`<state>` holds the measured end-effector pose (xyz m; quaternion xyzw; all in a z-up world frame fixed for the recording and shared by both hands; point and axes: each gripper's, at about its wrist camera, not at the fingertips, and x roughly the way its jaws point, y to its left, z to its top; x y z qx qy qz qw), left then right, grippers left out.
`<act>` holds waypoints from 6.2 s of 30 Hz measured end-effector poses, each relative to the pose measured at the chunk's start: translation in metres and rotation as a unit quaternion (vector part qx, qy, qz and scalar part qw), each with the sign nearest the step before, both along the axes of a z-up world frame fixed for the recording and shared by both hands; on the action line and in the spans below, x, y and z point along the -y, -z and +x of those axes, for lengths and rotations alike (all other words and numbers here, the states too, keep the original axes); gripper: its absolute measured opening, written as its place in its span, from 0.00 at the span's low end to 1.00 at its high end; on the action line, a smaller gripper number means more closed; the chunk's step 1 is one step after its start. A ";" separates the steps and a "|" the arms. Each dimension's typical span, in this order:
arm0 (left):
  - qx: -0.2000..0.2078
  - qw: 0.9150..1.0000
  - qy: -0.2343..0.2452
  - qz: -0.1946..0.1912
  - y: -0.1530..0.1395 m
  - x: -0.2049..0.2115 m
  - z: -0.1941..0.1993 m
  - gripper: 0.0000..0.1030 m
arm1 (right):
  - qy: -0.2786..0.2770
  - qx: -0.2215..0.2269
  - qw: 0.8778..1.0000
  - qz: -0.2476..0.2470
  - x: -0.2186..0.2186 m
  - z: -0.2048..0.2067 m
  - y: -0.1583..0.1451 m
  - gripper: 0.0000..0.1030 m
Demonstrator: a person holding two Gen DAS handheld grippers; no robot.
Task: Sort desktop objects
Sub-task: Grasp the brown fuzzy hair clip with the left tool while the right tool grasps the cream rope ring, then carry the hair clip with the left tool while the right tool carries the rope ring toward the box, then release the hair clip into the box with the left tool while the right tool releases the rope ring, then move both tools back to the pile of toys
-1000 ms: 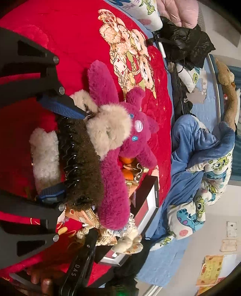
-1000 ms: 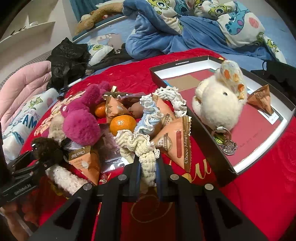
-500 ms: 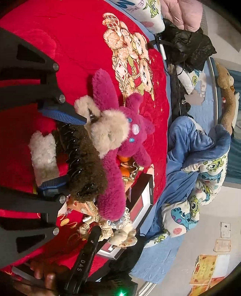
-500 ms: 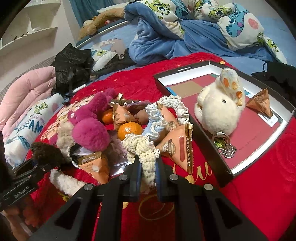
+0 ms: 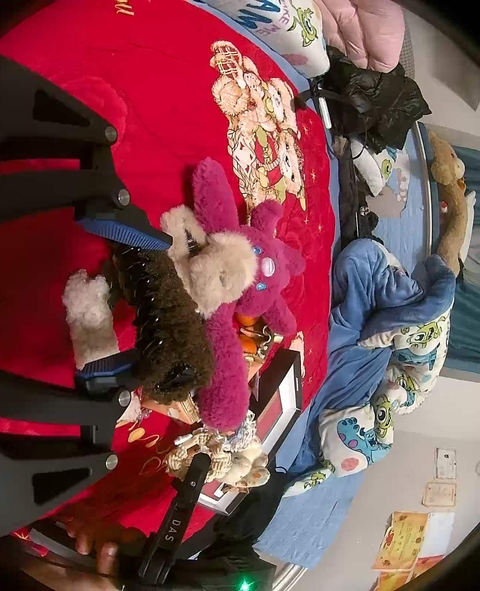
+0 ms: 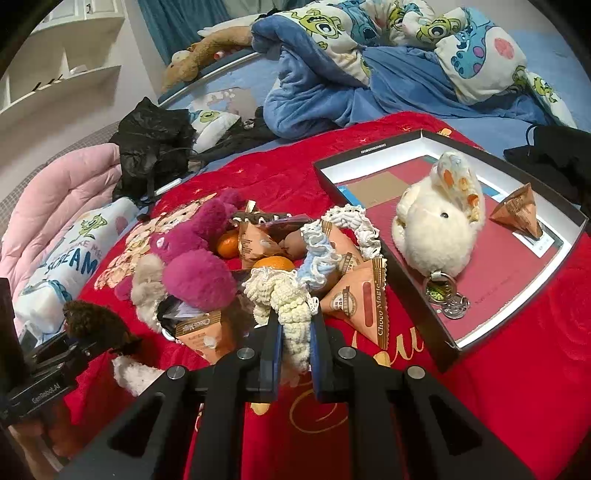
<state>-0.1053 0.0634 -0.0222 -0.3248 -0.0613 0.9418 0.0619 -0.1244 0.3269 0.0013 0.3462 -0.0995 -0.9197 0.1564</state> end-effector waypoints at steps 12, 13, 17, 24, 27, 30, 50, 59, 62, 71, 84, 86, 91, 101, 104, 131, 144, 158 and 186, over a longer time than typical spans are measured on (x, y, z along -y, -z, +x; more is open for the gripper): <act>0.002 0.999 0.018 -0.026 -0.014 -0.018 0.006 0.31 | 0.015 -0.016 1.000 -0.018 -0.022 0.012 -0.012 0.13; 0.008 0.999 0.019 -0.028 -0.012 -0.020 0.005 0.30 | 0.017 -0.018 1.000 -0.016 -0.023 0.013 -0.012 0.13; 0.014 1.000 0.015 -0.018 -0.010 -0.018 0.006 0.29 | 0.021 -0.020 0.999 -0.017 -0.031 0.019 -0.014 0.13; 0.017 1.000 0.016 -0.009 -0.018 -0.021 0.015 0.29 | 0.027 -0.032 0.999 -0.029 -0.049 0.031 -0.022 0.13; 0.013 1.000 0.020 -0.012 -0.025 -0.030 0.022 0.29 | 0.031 -0.039 0.998 -0.038 -0.059 0.037 -0.027 0.13; 0.006 0.999 0.033 -0.016 -0.034 -0.045 0.029 0.29 | 0.039 -0.045 0.997 -0.044 -0.072 0.045 -0.031 0.13; -0.001 0.985 0.173 -0.012 -0.047 -0.196 0.041 0.29 | 0.136 -0.053 0.988 -0.053 -0.191 0.111 -0.031 0.13; 0.009 0.982 0.187 -0.001 -0.039 -0.229 0.025 0.29 | 0.136 -0.069 0.986 -0.062 -0.205 0.121 -0.036 0.13; 0.011 0.982 0.187 0.003 -0.038 -0.237 0.012 0.29 | 0.136 -0.071 0.986 -0.067 -0.211 0.118 -0.036 0.13; 0.010 0.982 0.186 0.021 -0.036 -0.257 -0.040 0.29 | 0.108 -0.076 0.988 -0.080 -0.210 0.099 -0.042 0.13; 0.001 0.981 0.193 0.007 -0.039 -0.283 -0.123 0.29 | 0.079 -0.075 0.993 -0.050 -0.198 0.025 -0.052 0.13; 0.003 0.981 0.193 0.003 -0.033 -0.286 -0.135 0.29 | 0.076 -0.068 0.994 -0.045 -0.197 0.006 -0.049 0.13; 0.001 0.980 0.197 -0.002 -0.027 -0.296 -0.161 0.29 | 0.073 -0.033 0.997 -0.011 -0.189 -0.044 -0.027 0.13; 0.018 0.983 0.185 -0.007 0.009 -0.292 -0.183 0.29 | 0.078 -0.005 0.996 0.034 -0.177 -0.083 -0.001 0.13; 0.013 0.982 0.188 -0.008 0.013 -0.294 -0.178 0.29 | 0.079 -0.010 0.996 0.046 -0.173 -0.079 0.002 0.13; -0.024 0.982 0.189 -0.008 0.016 -0.287 -0.151 0.38 | 0.092 -0.064 0.993 0.045 -0.170 -0.060 0.003 0.18; -0.081 0.985 0.151 -0.002 -0.003 -0.270 -0.136 1.00 | 0.173 -0.125 0.976 -0.037 -0.211 -0.029 -0.008 1.00; -0.089 0.983 0.135 -0.086 0.000 -0.289 -0.130 1.00 | 0.143 -0.016 0.989 0.021 -0.191 -0.055 -0.002 1.00; -0.071 0.988 0.135 -0.028 -0.024 -0.249 -0.070 1.00 | 0.152 -0.069 0.986 0.014 -0.169 0.024 -0.046 1.00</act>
